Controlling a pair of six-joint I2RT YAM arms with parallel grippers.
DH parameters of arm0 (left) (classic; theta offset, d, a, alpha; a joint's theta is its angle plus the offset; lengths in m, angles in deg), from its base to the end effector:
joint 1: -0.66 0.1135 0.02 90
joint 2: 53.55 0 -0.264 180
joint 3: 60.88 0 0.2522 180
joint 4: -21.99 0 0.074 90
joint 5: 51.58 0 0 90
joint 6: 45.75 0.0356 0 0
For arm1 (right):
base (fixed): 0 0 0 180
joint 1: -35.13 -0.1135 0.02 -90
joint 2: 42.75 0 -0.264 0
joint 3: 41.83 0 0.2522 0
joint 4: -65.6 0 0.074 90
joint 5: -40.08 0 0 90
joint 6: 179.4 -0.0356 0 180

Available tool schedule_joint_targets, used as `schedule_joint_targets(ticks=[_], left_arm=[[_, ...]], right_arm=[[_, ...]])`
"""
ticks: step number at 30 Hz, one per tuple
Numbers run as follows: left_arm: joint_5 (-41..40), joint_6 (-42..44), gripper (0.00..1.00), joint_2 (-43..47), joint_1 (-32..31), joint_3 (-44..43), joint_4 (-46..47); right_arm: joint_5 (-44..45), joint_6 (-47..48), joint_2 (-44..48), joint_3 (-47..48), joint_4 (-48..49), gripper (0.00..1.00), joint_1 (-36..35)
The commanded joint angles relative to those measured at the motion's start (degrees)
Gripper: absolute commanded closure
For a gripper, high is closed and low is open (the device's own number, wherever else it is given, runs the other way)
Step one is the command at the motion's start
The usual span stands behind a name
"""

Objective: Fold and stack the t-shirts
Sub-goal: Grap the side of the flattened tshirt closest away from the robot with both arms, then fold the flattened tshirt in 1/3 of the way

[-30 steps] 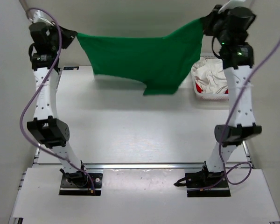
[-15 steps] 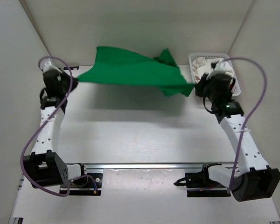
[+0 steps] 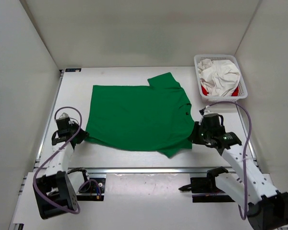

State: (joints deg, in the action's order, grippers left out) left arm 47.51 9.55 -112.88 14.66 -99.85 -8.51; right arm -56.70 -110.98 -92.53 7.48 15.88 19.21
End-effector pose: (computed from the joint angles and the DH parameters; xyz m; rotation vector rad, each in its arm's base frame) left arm 0.1864 0.0407 0.1682 -0.9566 2.2834 -0.3516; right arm 0.1640 0.0511 0.2290 0.0695 2.4862 0.4289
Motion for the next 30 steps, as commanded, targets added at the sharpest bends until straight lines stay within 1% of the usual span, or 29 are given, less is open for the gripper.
schedule_joint_targets(ticks=[1,4,6,7,10,11,14,16,17,19,22,25,30], left_arm=[[1.4,4.1,1.00,6.4,1.1,0.1,-4.7],[1.3,4.4,1.00,8.8,0.6,-1.1,-6.9],[0.4,3.7,1.00,7.9,-0.4,-2.9,-6.4],[0.4,3.3,1.00,6.3,-1.0,-3.2,-5.5],[0.8,0.5,1.00,2.8,-1.9,-4.2,-1.7],[0.2,-0.7,1.00,2.0,-2.2,-4.3,-0.1],[0.7,-2.1,1.00,-2.2,-0.7,-4.4,3.4],[1.6,-3.5,1.00,-6.2,0.3,-6.2,4.9],[1.9,-4.0,1.00,-8.2,0.2,-6.6,5.5],[0.6,-5.6,1.00,-10.2,-1.2,-7.6,6.6],[-0.2,-7.0,1.00,-12.6,-1.3,-9.3,8.6],[-0.5,-8.0,1.00,-15.9,-0.7,-12.0,9.4],[-0.1,-8.9,1.00,-20.3,-0.2,-13.5,11.6]], right_arm=[[-2.4,-5.6,6.3,-0.1,-7.9,1.00,-2.6],[-3.4,-6.9,8.6,0.4,-9.0,1.00,-3.9],[-3.8,-5.6,6.5,0.2,-6.8,1.00,-2.0],[-4.6,-3.7,5.1,0.4,-5.4,1.00,0.0],[-7.7,-0.2,-1.4,3.5,0.3,1.00,5.3],[-7.9,0.0,-4.3,4.2,2.5,0.99,5.9],[-5.5,2.1,-11.9,9.4,5.1,1.00,8.1],[-5.1,3.7,-17.0,12.7,6.5,1.00,8.6],[-4.8,3.7,-18.0,13.5,7.5,1.00,8.5],[-5.1,3.8,-22.3,16.3,8.4,1.00,9.2],[-6.5,3.7,-27.4,20.2,9.1,1.00,10.2],[-7.1,3.2,-30.8,23.5,9.9,1.00,11.8],[-5.4,2.9,-36.6,28.5,9.9,1.00,11.4]])
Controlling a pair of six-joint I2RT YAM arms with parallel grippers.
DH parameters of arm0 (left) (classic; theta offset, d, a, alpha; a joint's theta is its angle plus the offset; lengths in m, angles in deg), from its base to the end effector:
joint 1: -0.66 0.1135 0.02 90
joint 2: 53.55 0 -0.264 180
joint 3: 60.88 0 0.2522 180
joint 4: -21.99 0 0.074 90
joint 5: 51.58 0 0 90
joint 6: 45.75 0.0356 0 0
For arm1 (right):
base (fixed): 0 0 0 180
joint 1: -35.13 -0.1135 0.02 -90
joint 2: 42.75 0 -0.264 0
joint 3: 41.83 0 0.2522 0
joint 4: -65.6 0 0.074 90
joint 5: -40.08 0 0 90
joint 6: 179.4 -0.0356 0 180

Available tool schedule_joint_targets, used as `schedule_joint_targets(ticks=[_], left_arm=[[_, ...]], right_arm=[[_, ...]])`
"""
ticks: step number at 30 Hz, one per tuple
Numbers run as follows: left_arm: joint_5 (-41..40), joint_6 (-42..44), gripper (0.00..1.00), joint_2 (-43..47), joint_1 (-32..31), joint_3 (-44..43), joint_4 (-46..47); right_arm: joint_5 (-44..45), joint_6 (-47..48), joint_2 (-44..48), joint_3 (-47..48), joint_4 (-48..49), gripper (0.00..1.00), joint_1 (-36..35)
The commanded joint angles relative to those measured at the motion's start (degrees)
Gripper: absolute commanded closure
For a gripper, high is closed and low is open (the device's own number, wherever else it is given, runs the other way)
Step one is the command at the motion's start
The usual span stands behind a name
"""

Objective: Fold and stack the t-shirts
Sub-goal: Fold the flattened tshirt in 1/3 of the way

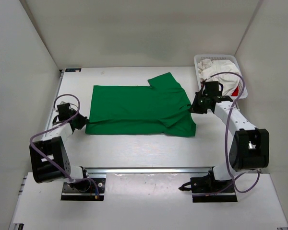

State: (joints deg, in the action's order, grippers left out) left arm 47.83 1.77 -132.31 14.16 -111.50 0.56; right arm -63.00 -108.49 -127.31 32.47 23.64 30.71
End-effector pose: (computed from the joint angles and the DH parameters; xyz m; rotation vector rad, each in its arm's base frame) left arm 0.2558 0.0554 0.1704 -1.0910 2.2119 -0.4236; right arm 0.3082 0.0319 0.2455 0.2223 2.4960 0.4556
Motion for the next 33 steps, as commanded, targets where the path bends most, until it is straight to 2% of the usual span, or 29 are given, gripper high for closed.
schedule_joint_targets(ticks=[1,9,14,21,23,25,27,30,33], left_arm=[[-1.0,-1.5,1.00,-1.8,-0.2,-2.1,2.7],[-0.3,-2.9,1.00,-5.7,-0.5,-3.1,6.0],[-0.2,-3.1,0.93,-6.6,-0.4,-4.5,6.2],[0.5,-2.9,0.65,-3.9,0.4,-4.7,5.3],[-0.3,-2.2,0.52,-1.1,0.0,-4.4,5.0],[-1.5,-0.2,0.49,3.9,-2.1,-4.0,2.6],[-2.0,1.6,0.50,7.7,-4.1,-1.0,1.2],[-1.5,2.5,0.49,13.6,-4.2,5.0,-0.3],[-1.8,3.6,0.51,15.6,-4.0,7.9,-2.8]], right_arm=[[0.5,0.5,-3.6,4.9,1.9,1.00,0.0],[1.3,-1.3,-10.3,7.6,5.3,1.00,-0.1],[2.7,-1.6,-15.5,12.1,6.1,1.00,-0.1],[1.5,-3.8,-18.1,12.8,9.5,1.00,0.2],[1.2,-4.5,-17.1,12.0,11.2,0.92,-0.1],[1.2,-5.2,-14.8,10.8,12.4,0.82,-0.2],[3.2,-7.0,-9.2,4.5,14.7,0.74,-0.8],[5.0,-10.1,0.3,-9.2,23.9,0.62,-2.4],[5.7,-12.7,8.1,-19.6,27.0,0.61,-3.6]])
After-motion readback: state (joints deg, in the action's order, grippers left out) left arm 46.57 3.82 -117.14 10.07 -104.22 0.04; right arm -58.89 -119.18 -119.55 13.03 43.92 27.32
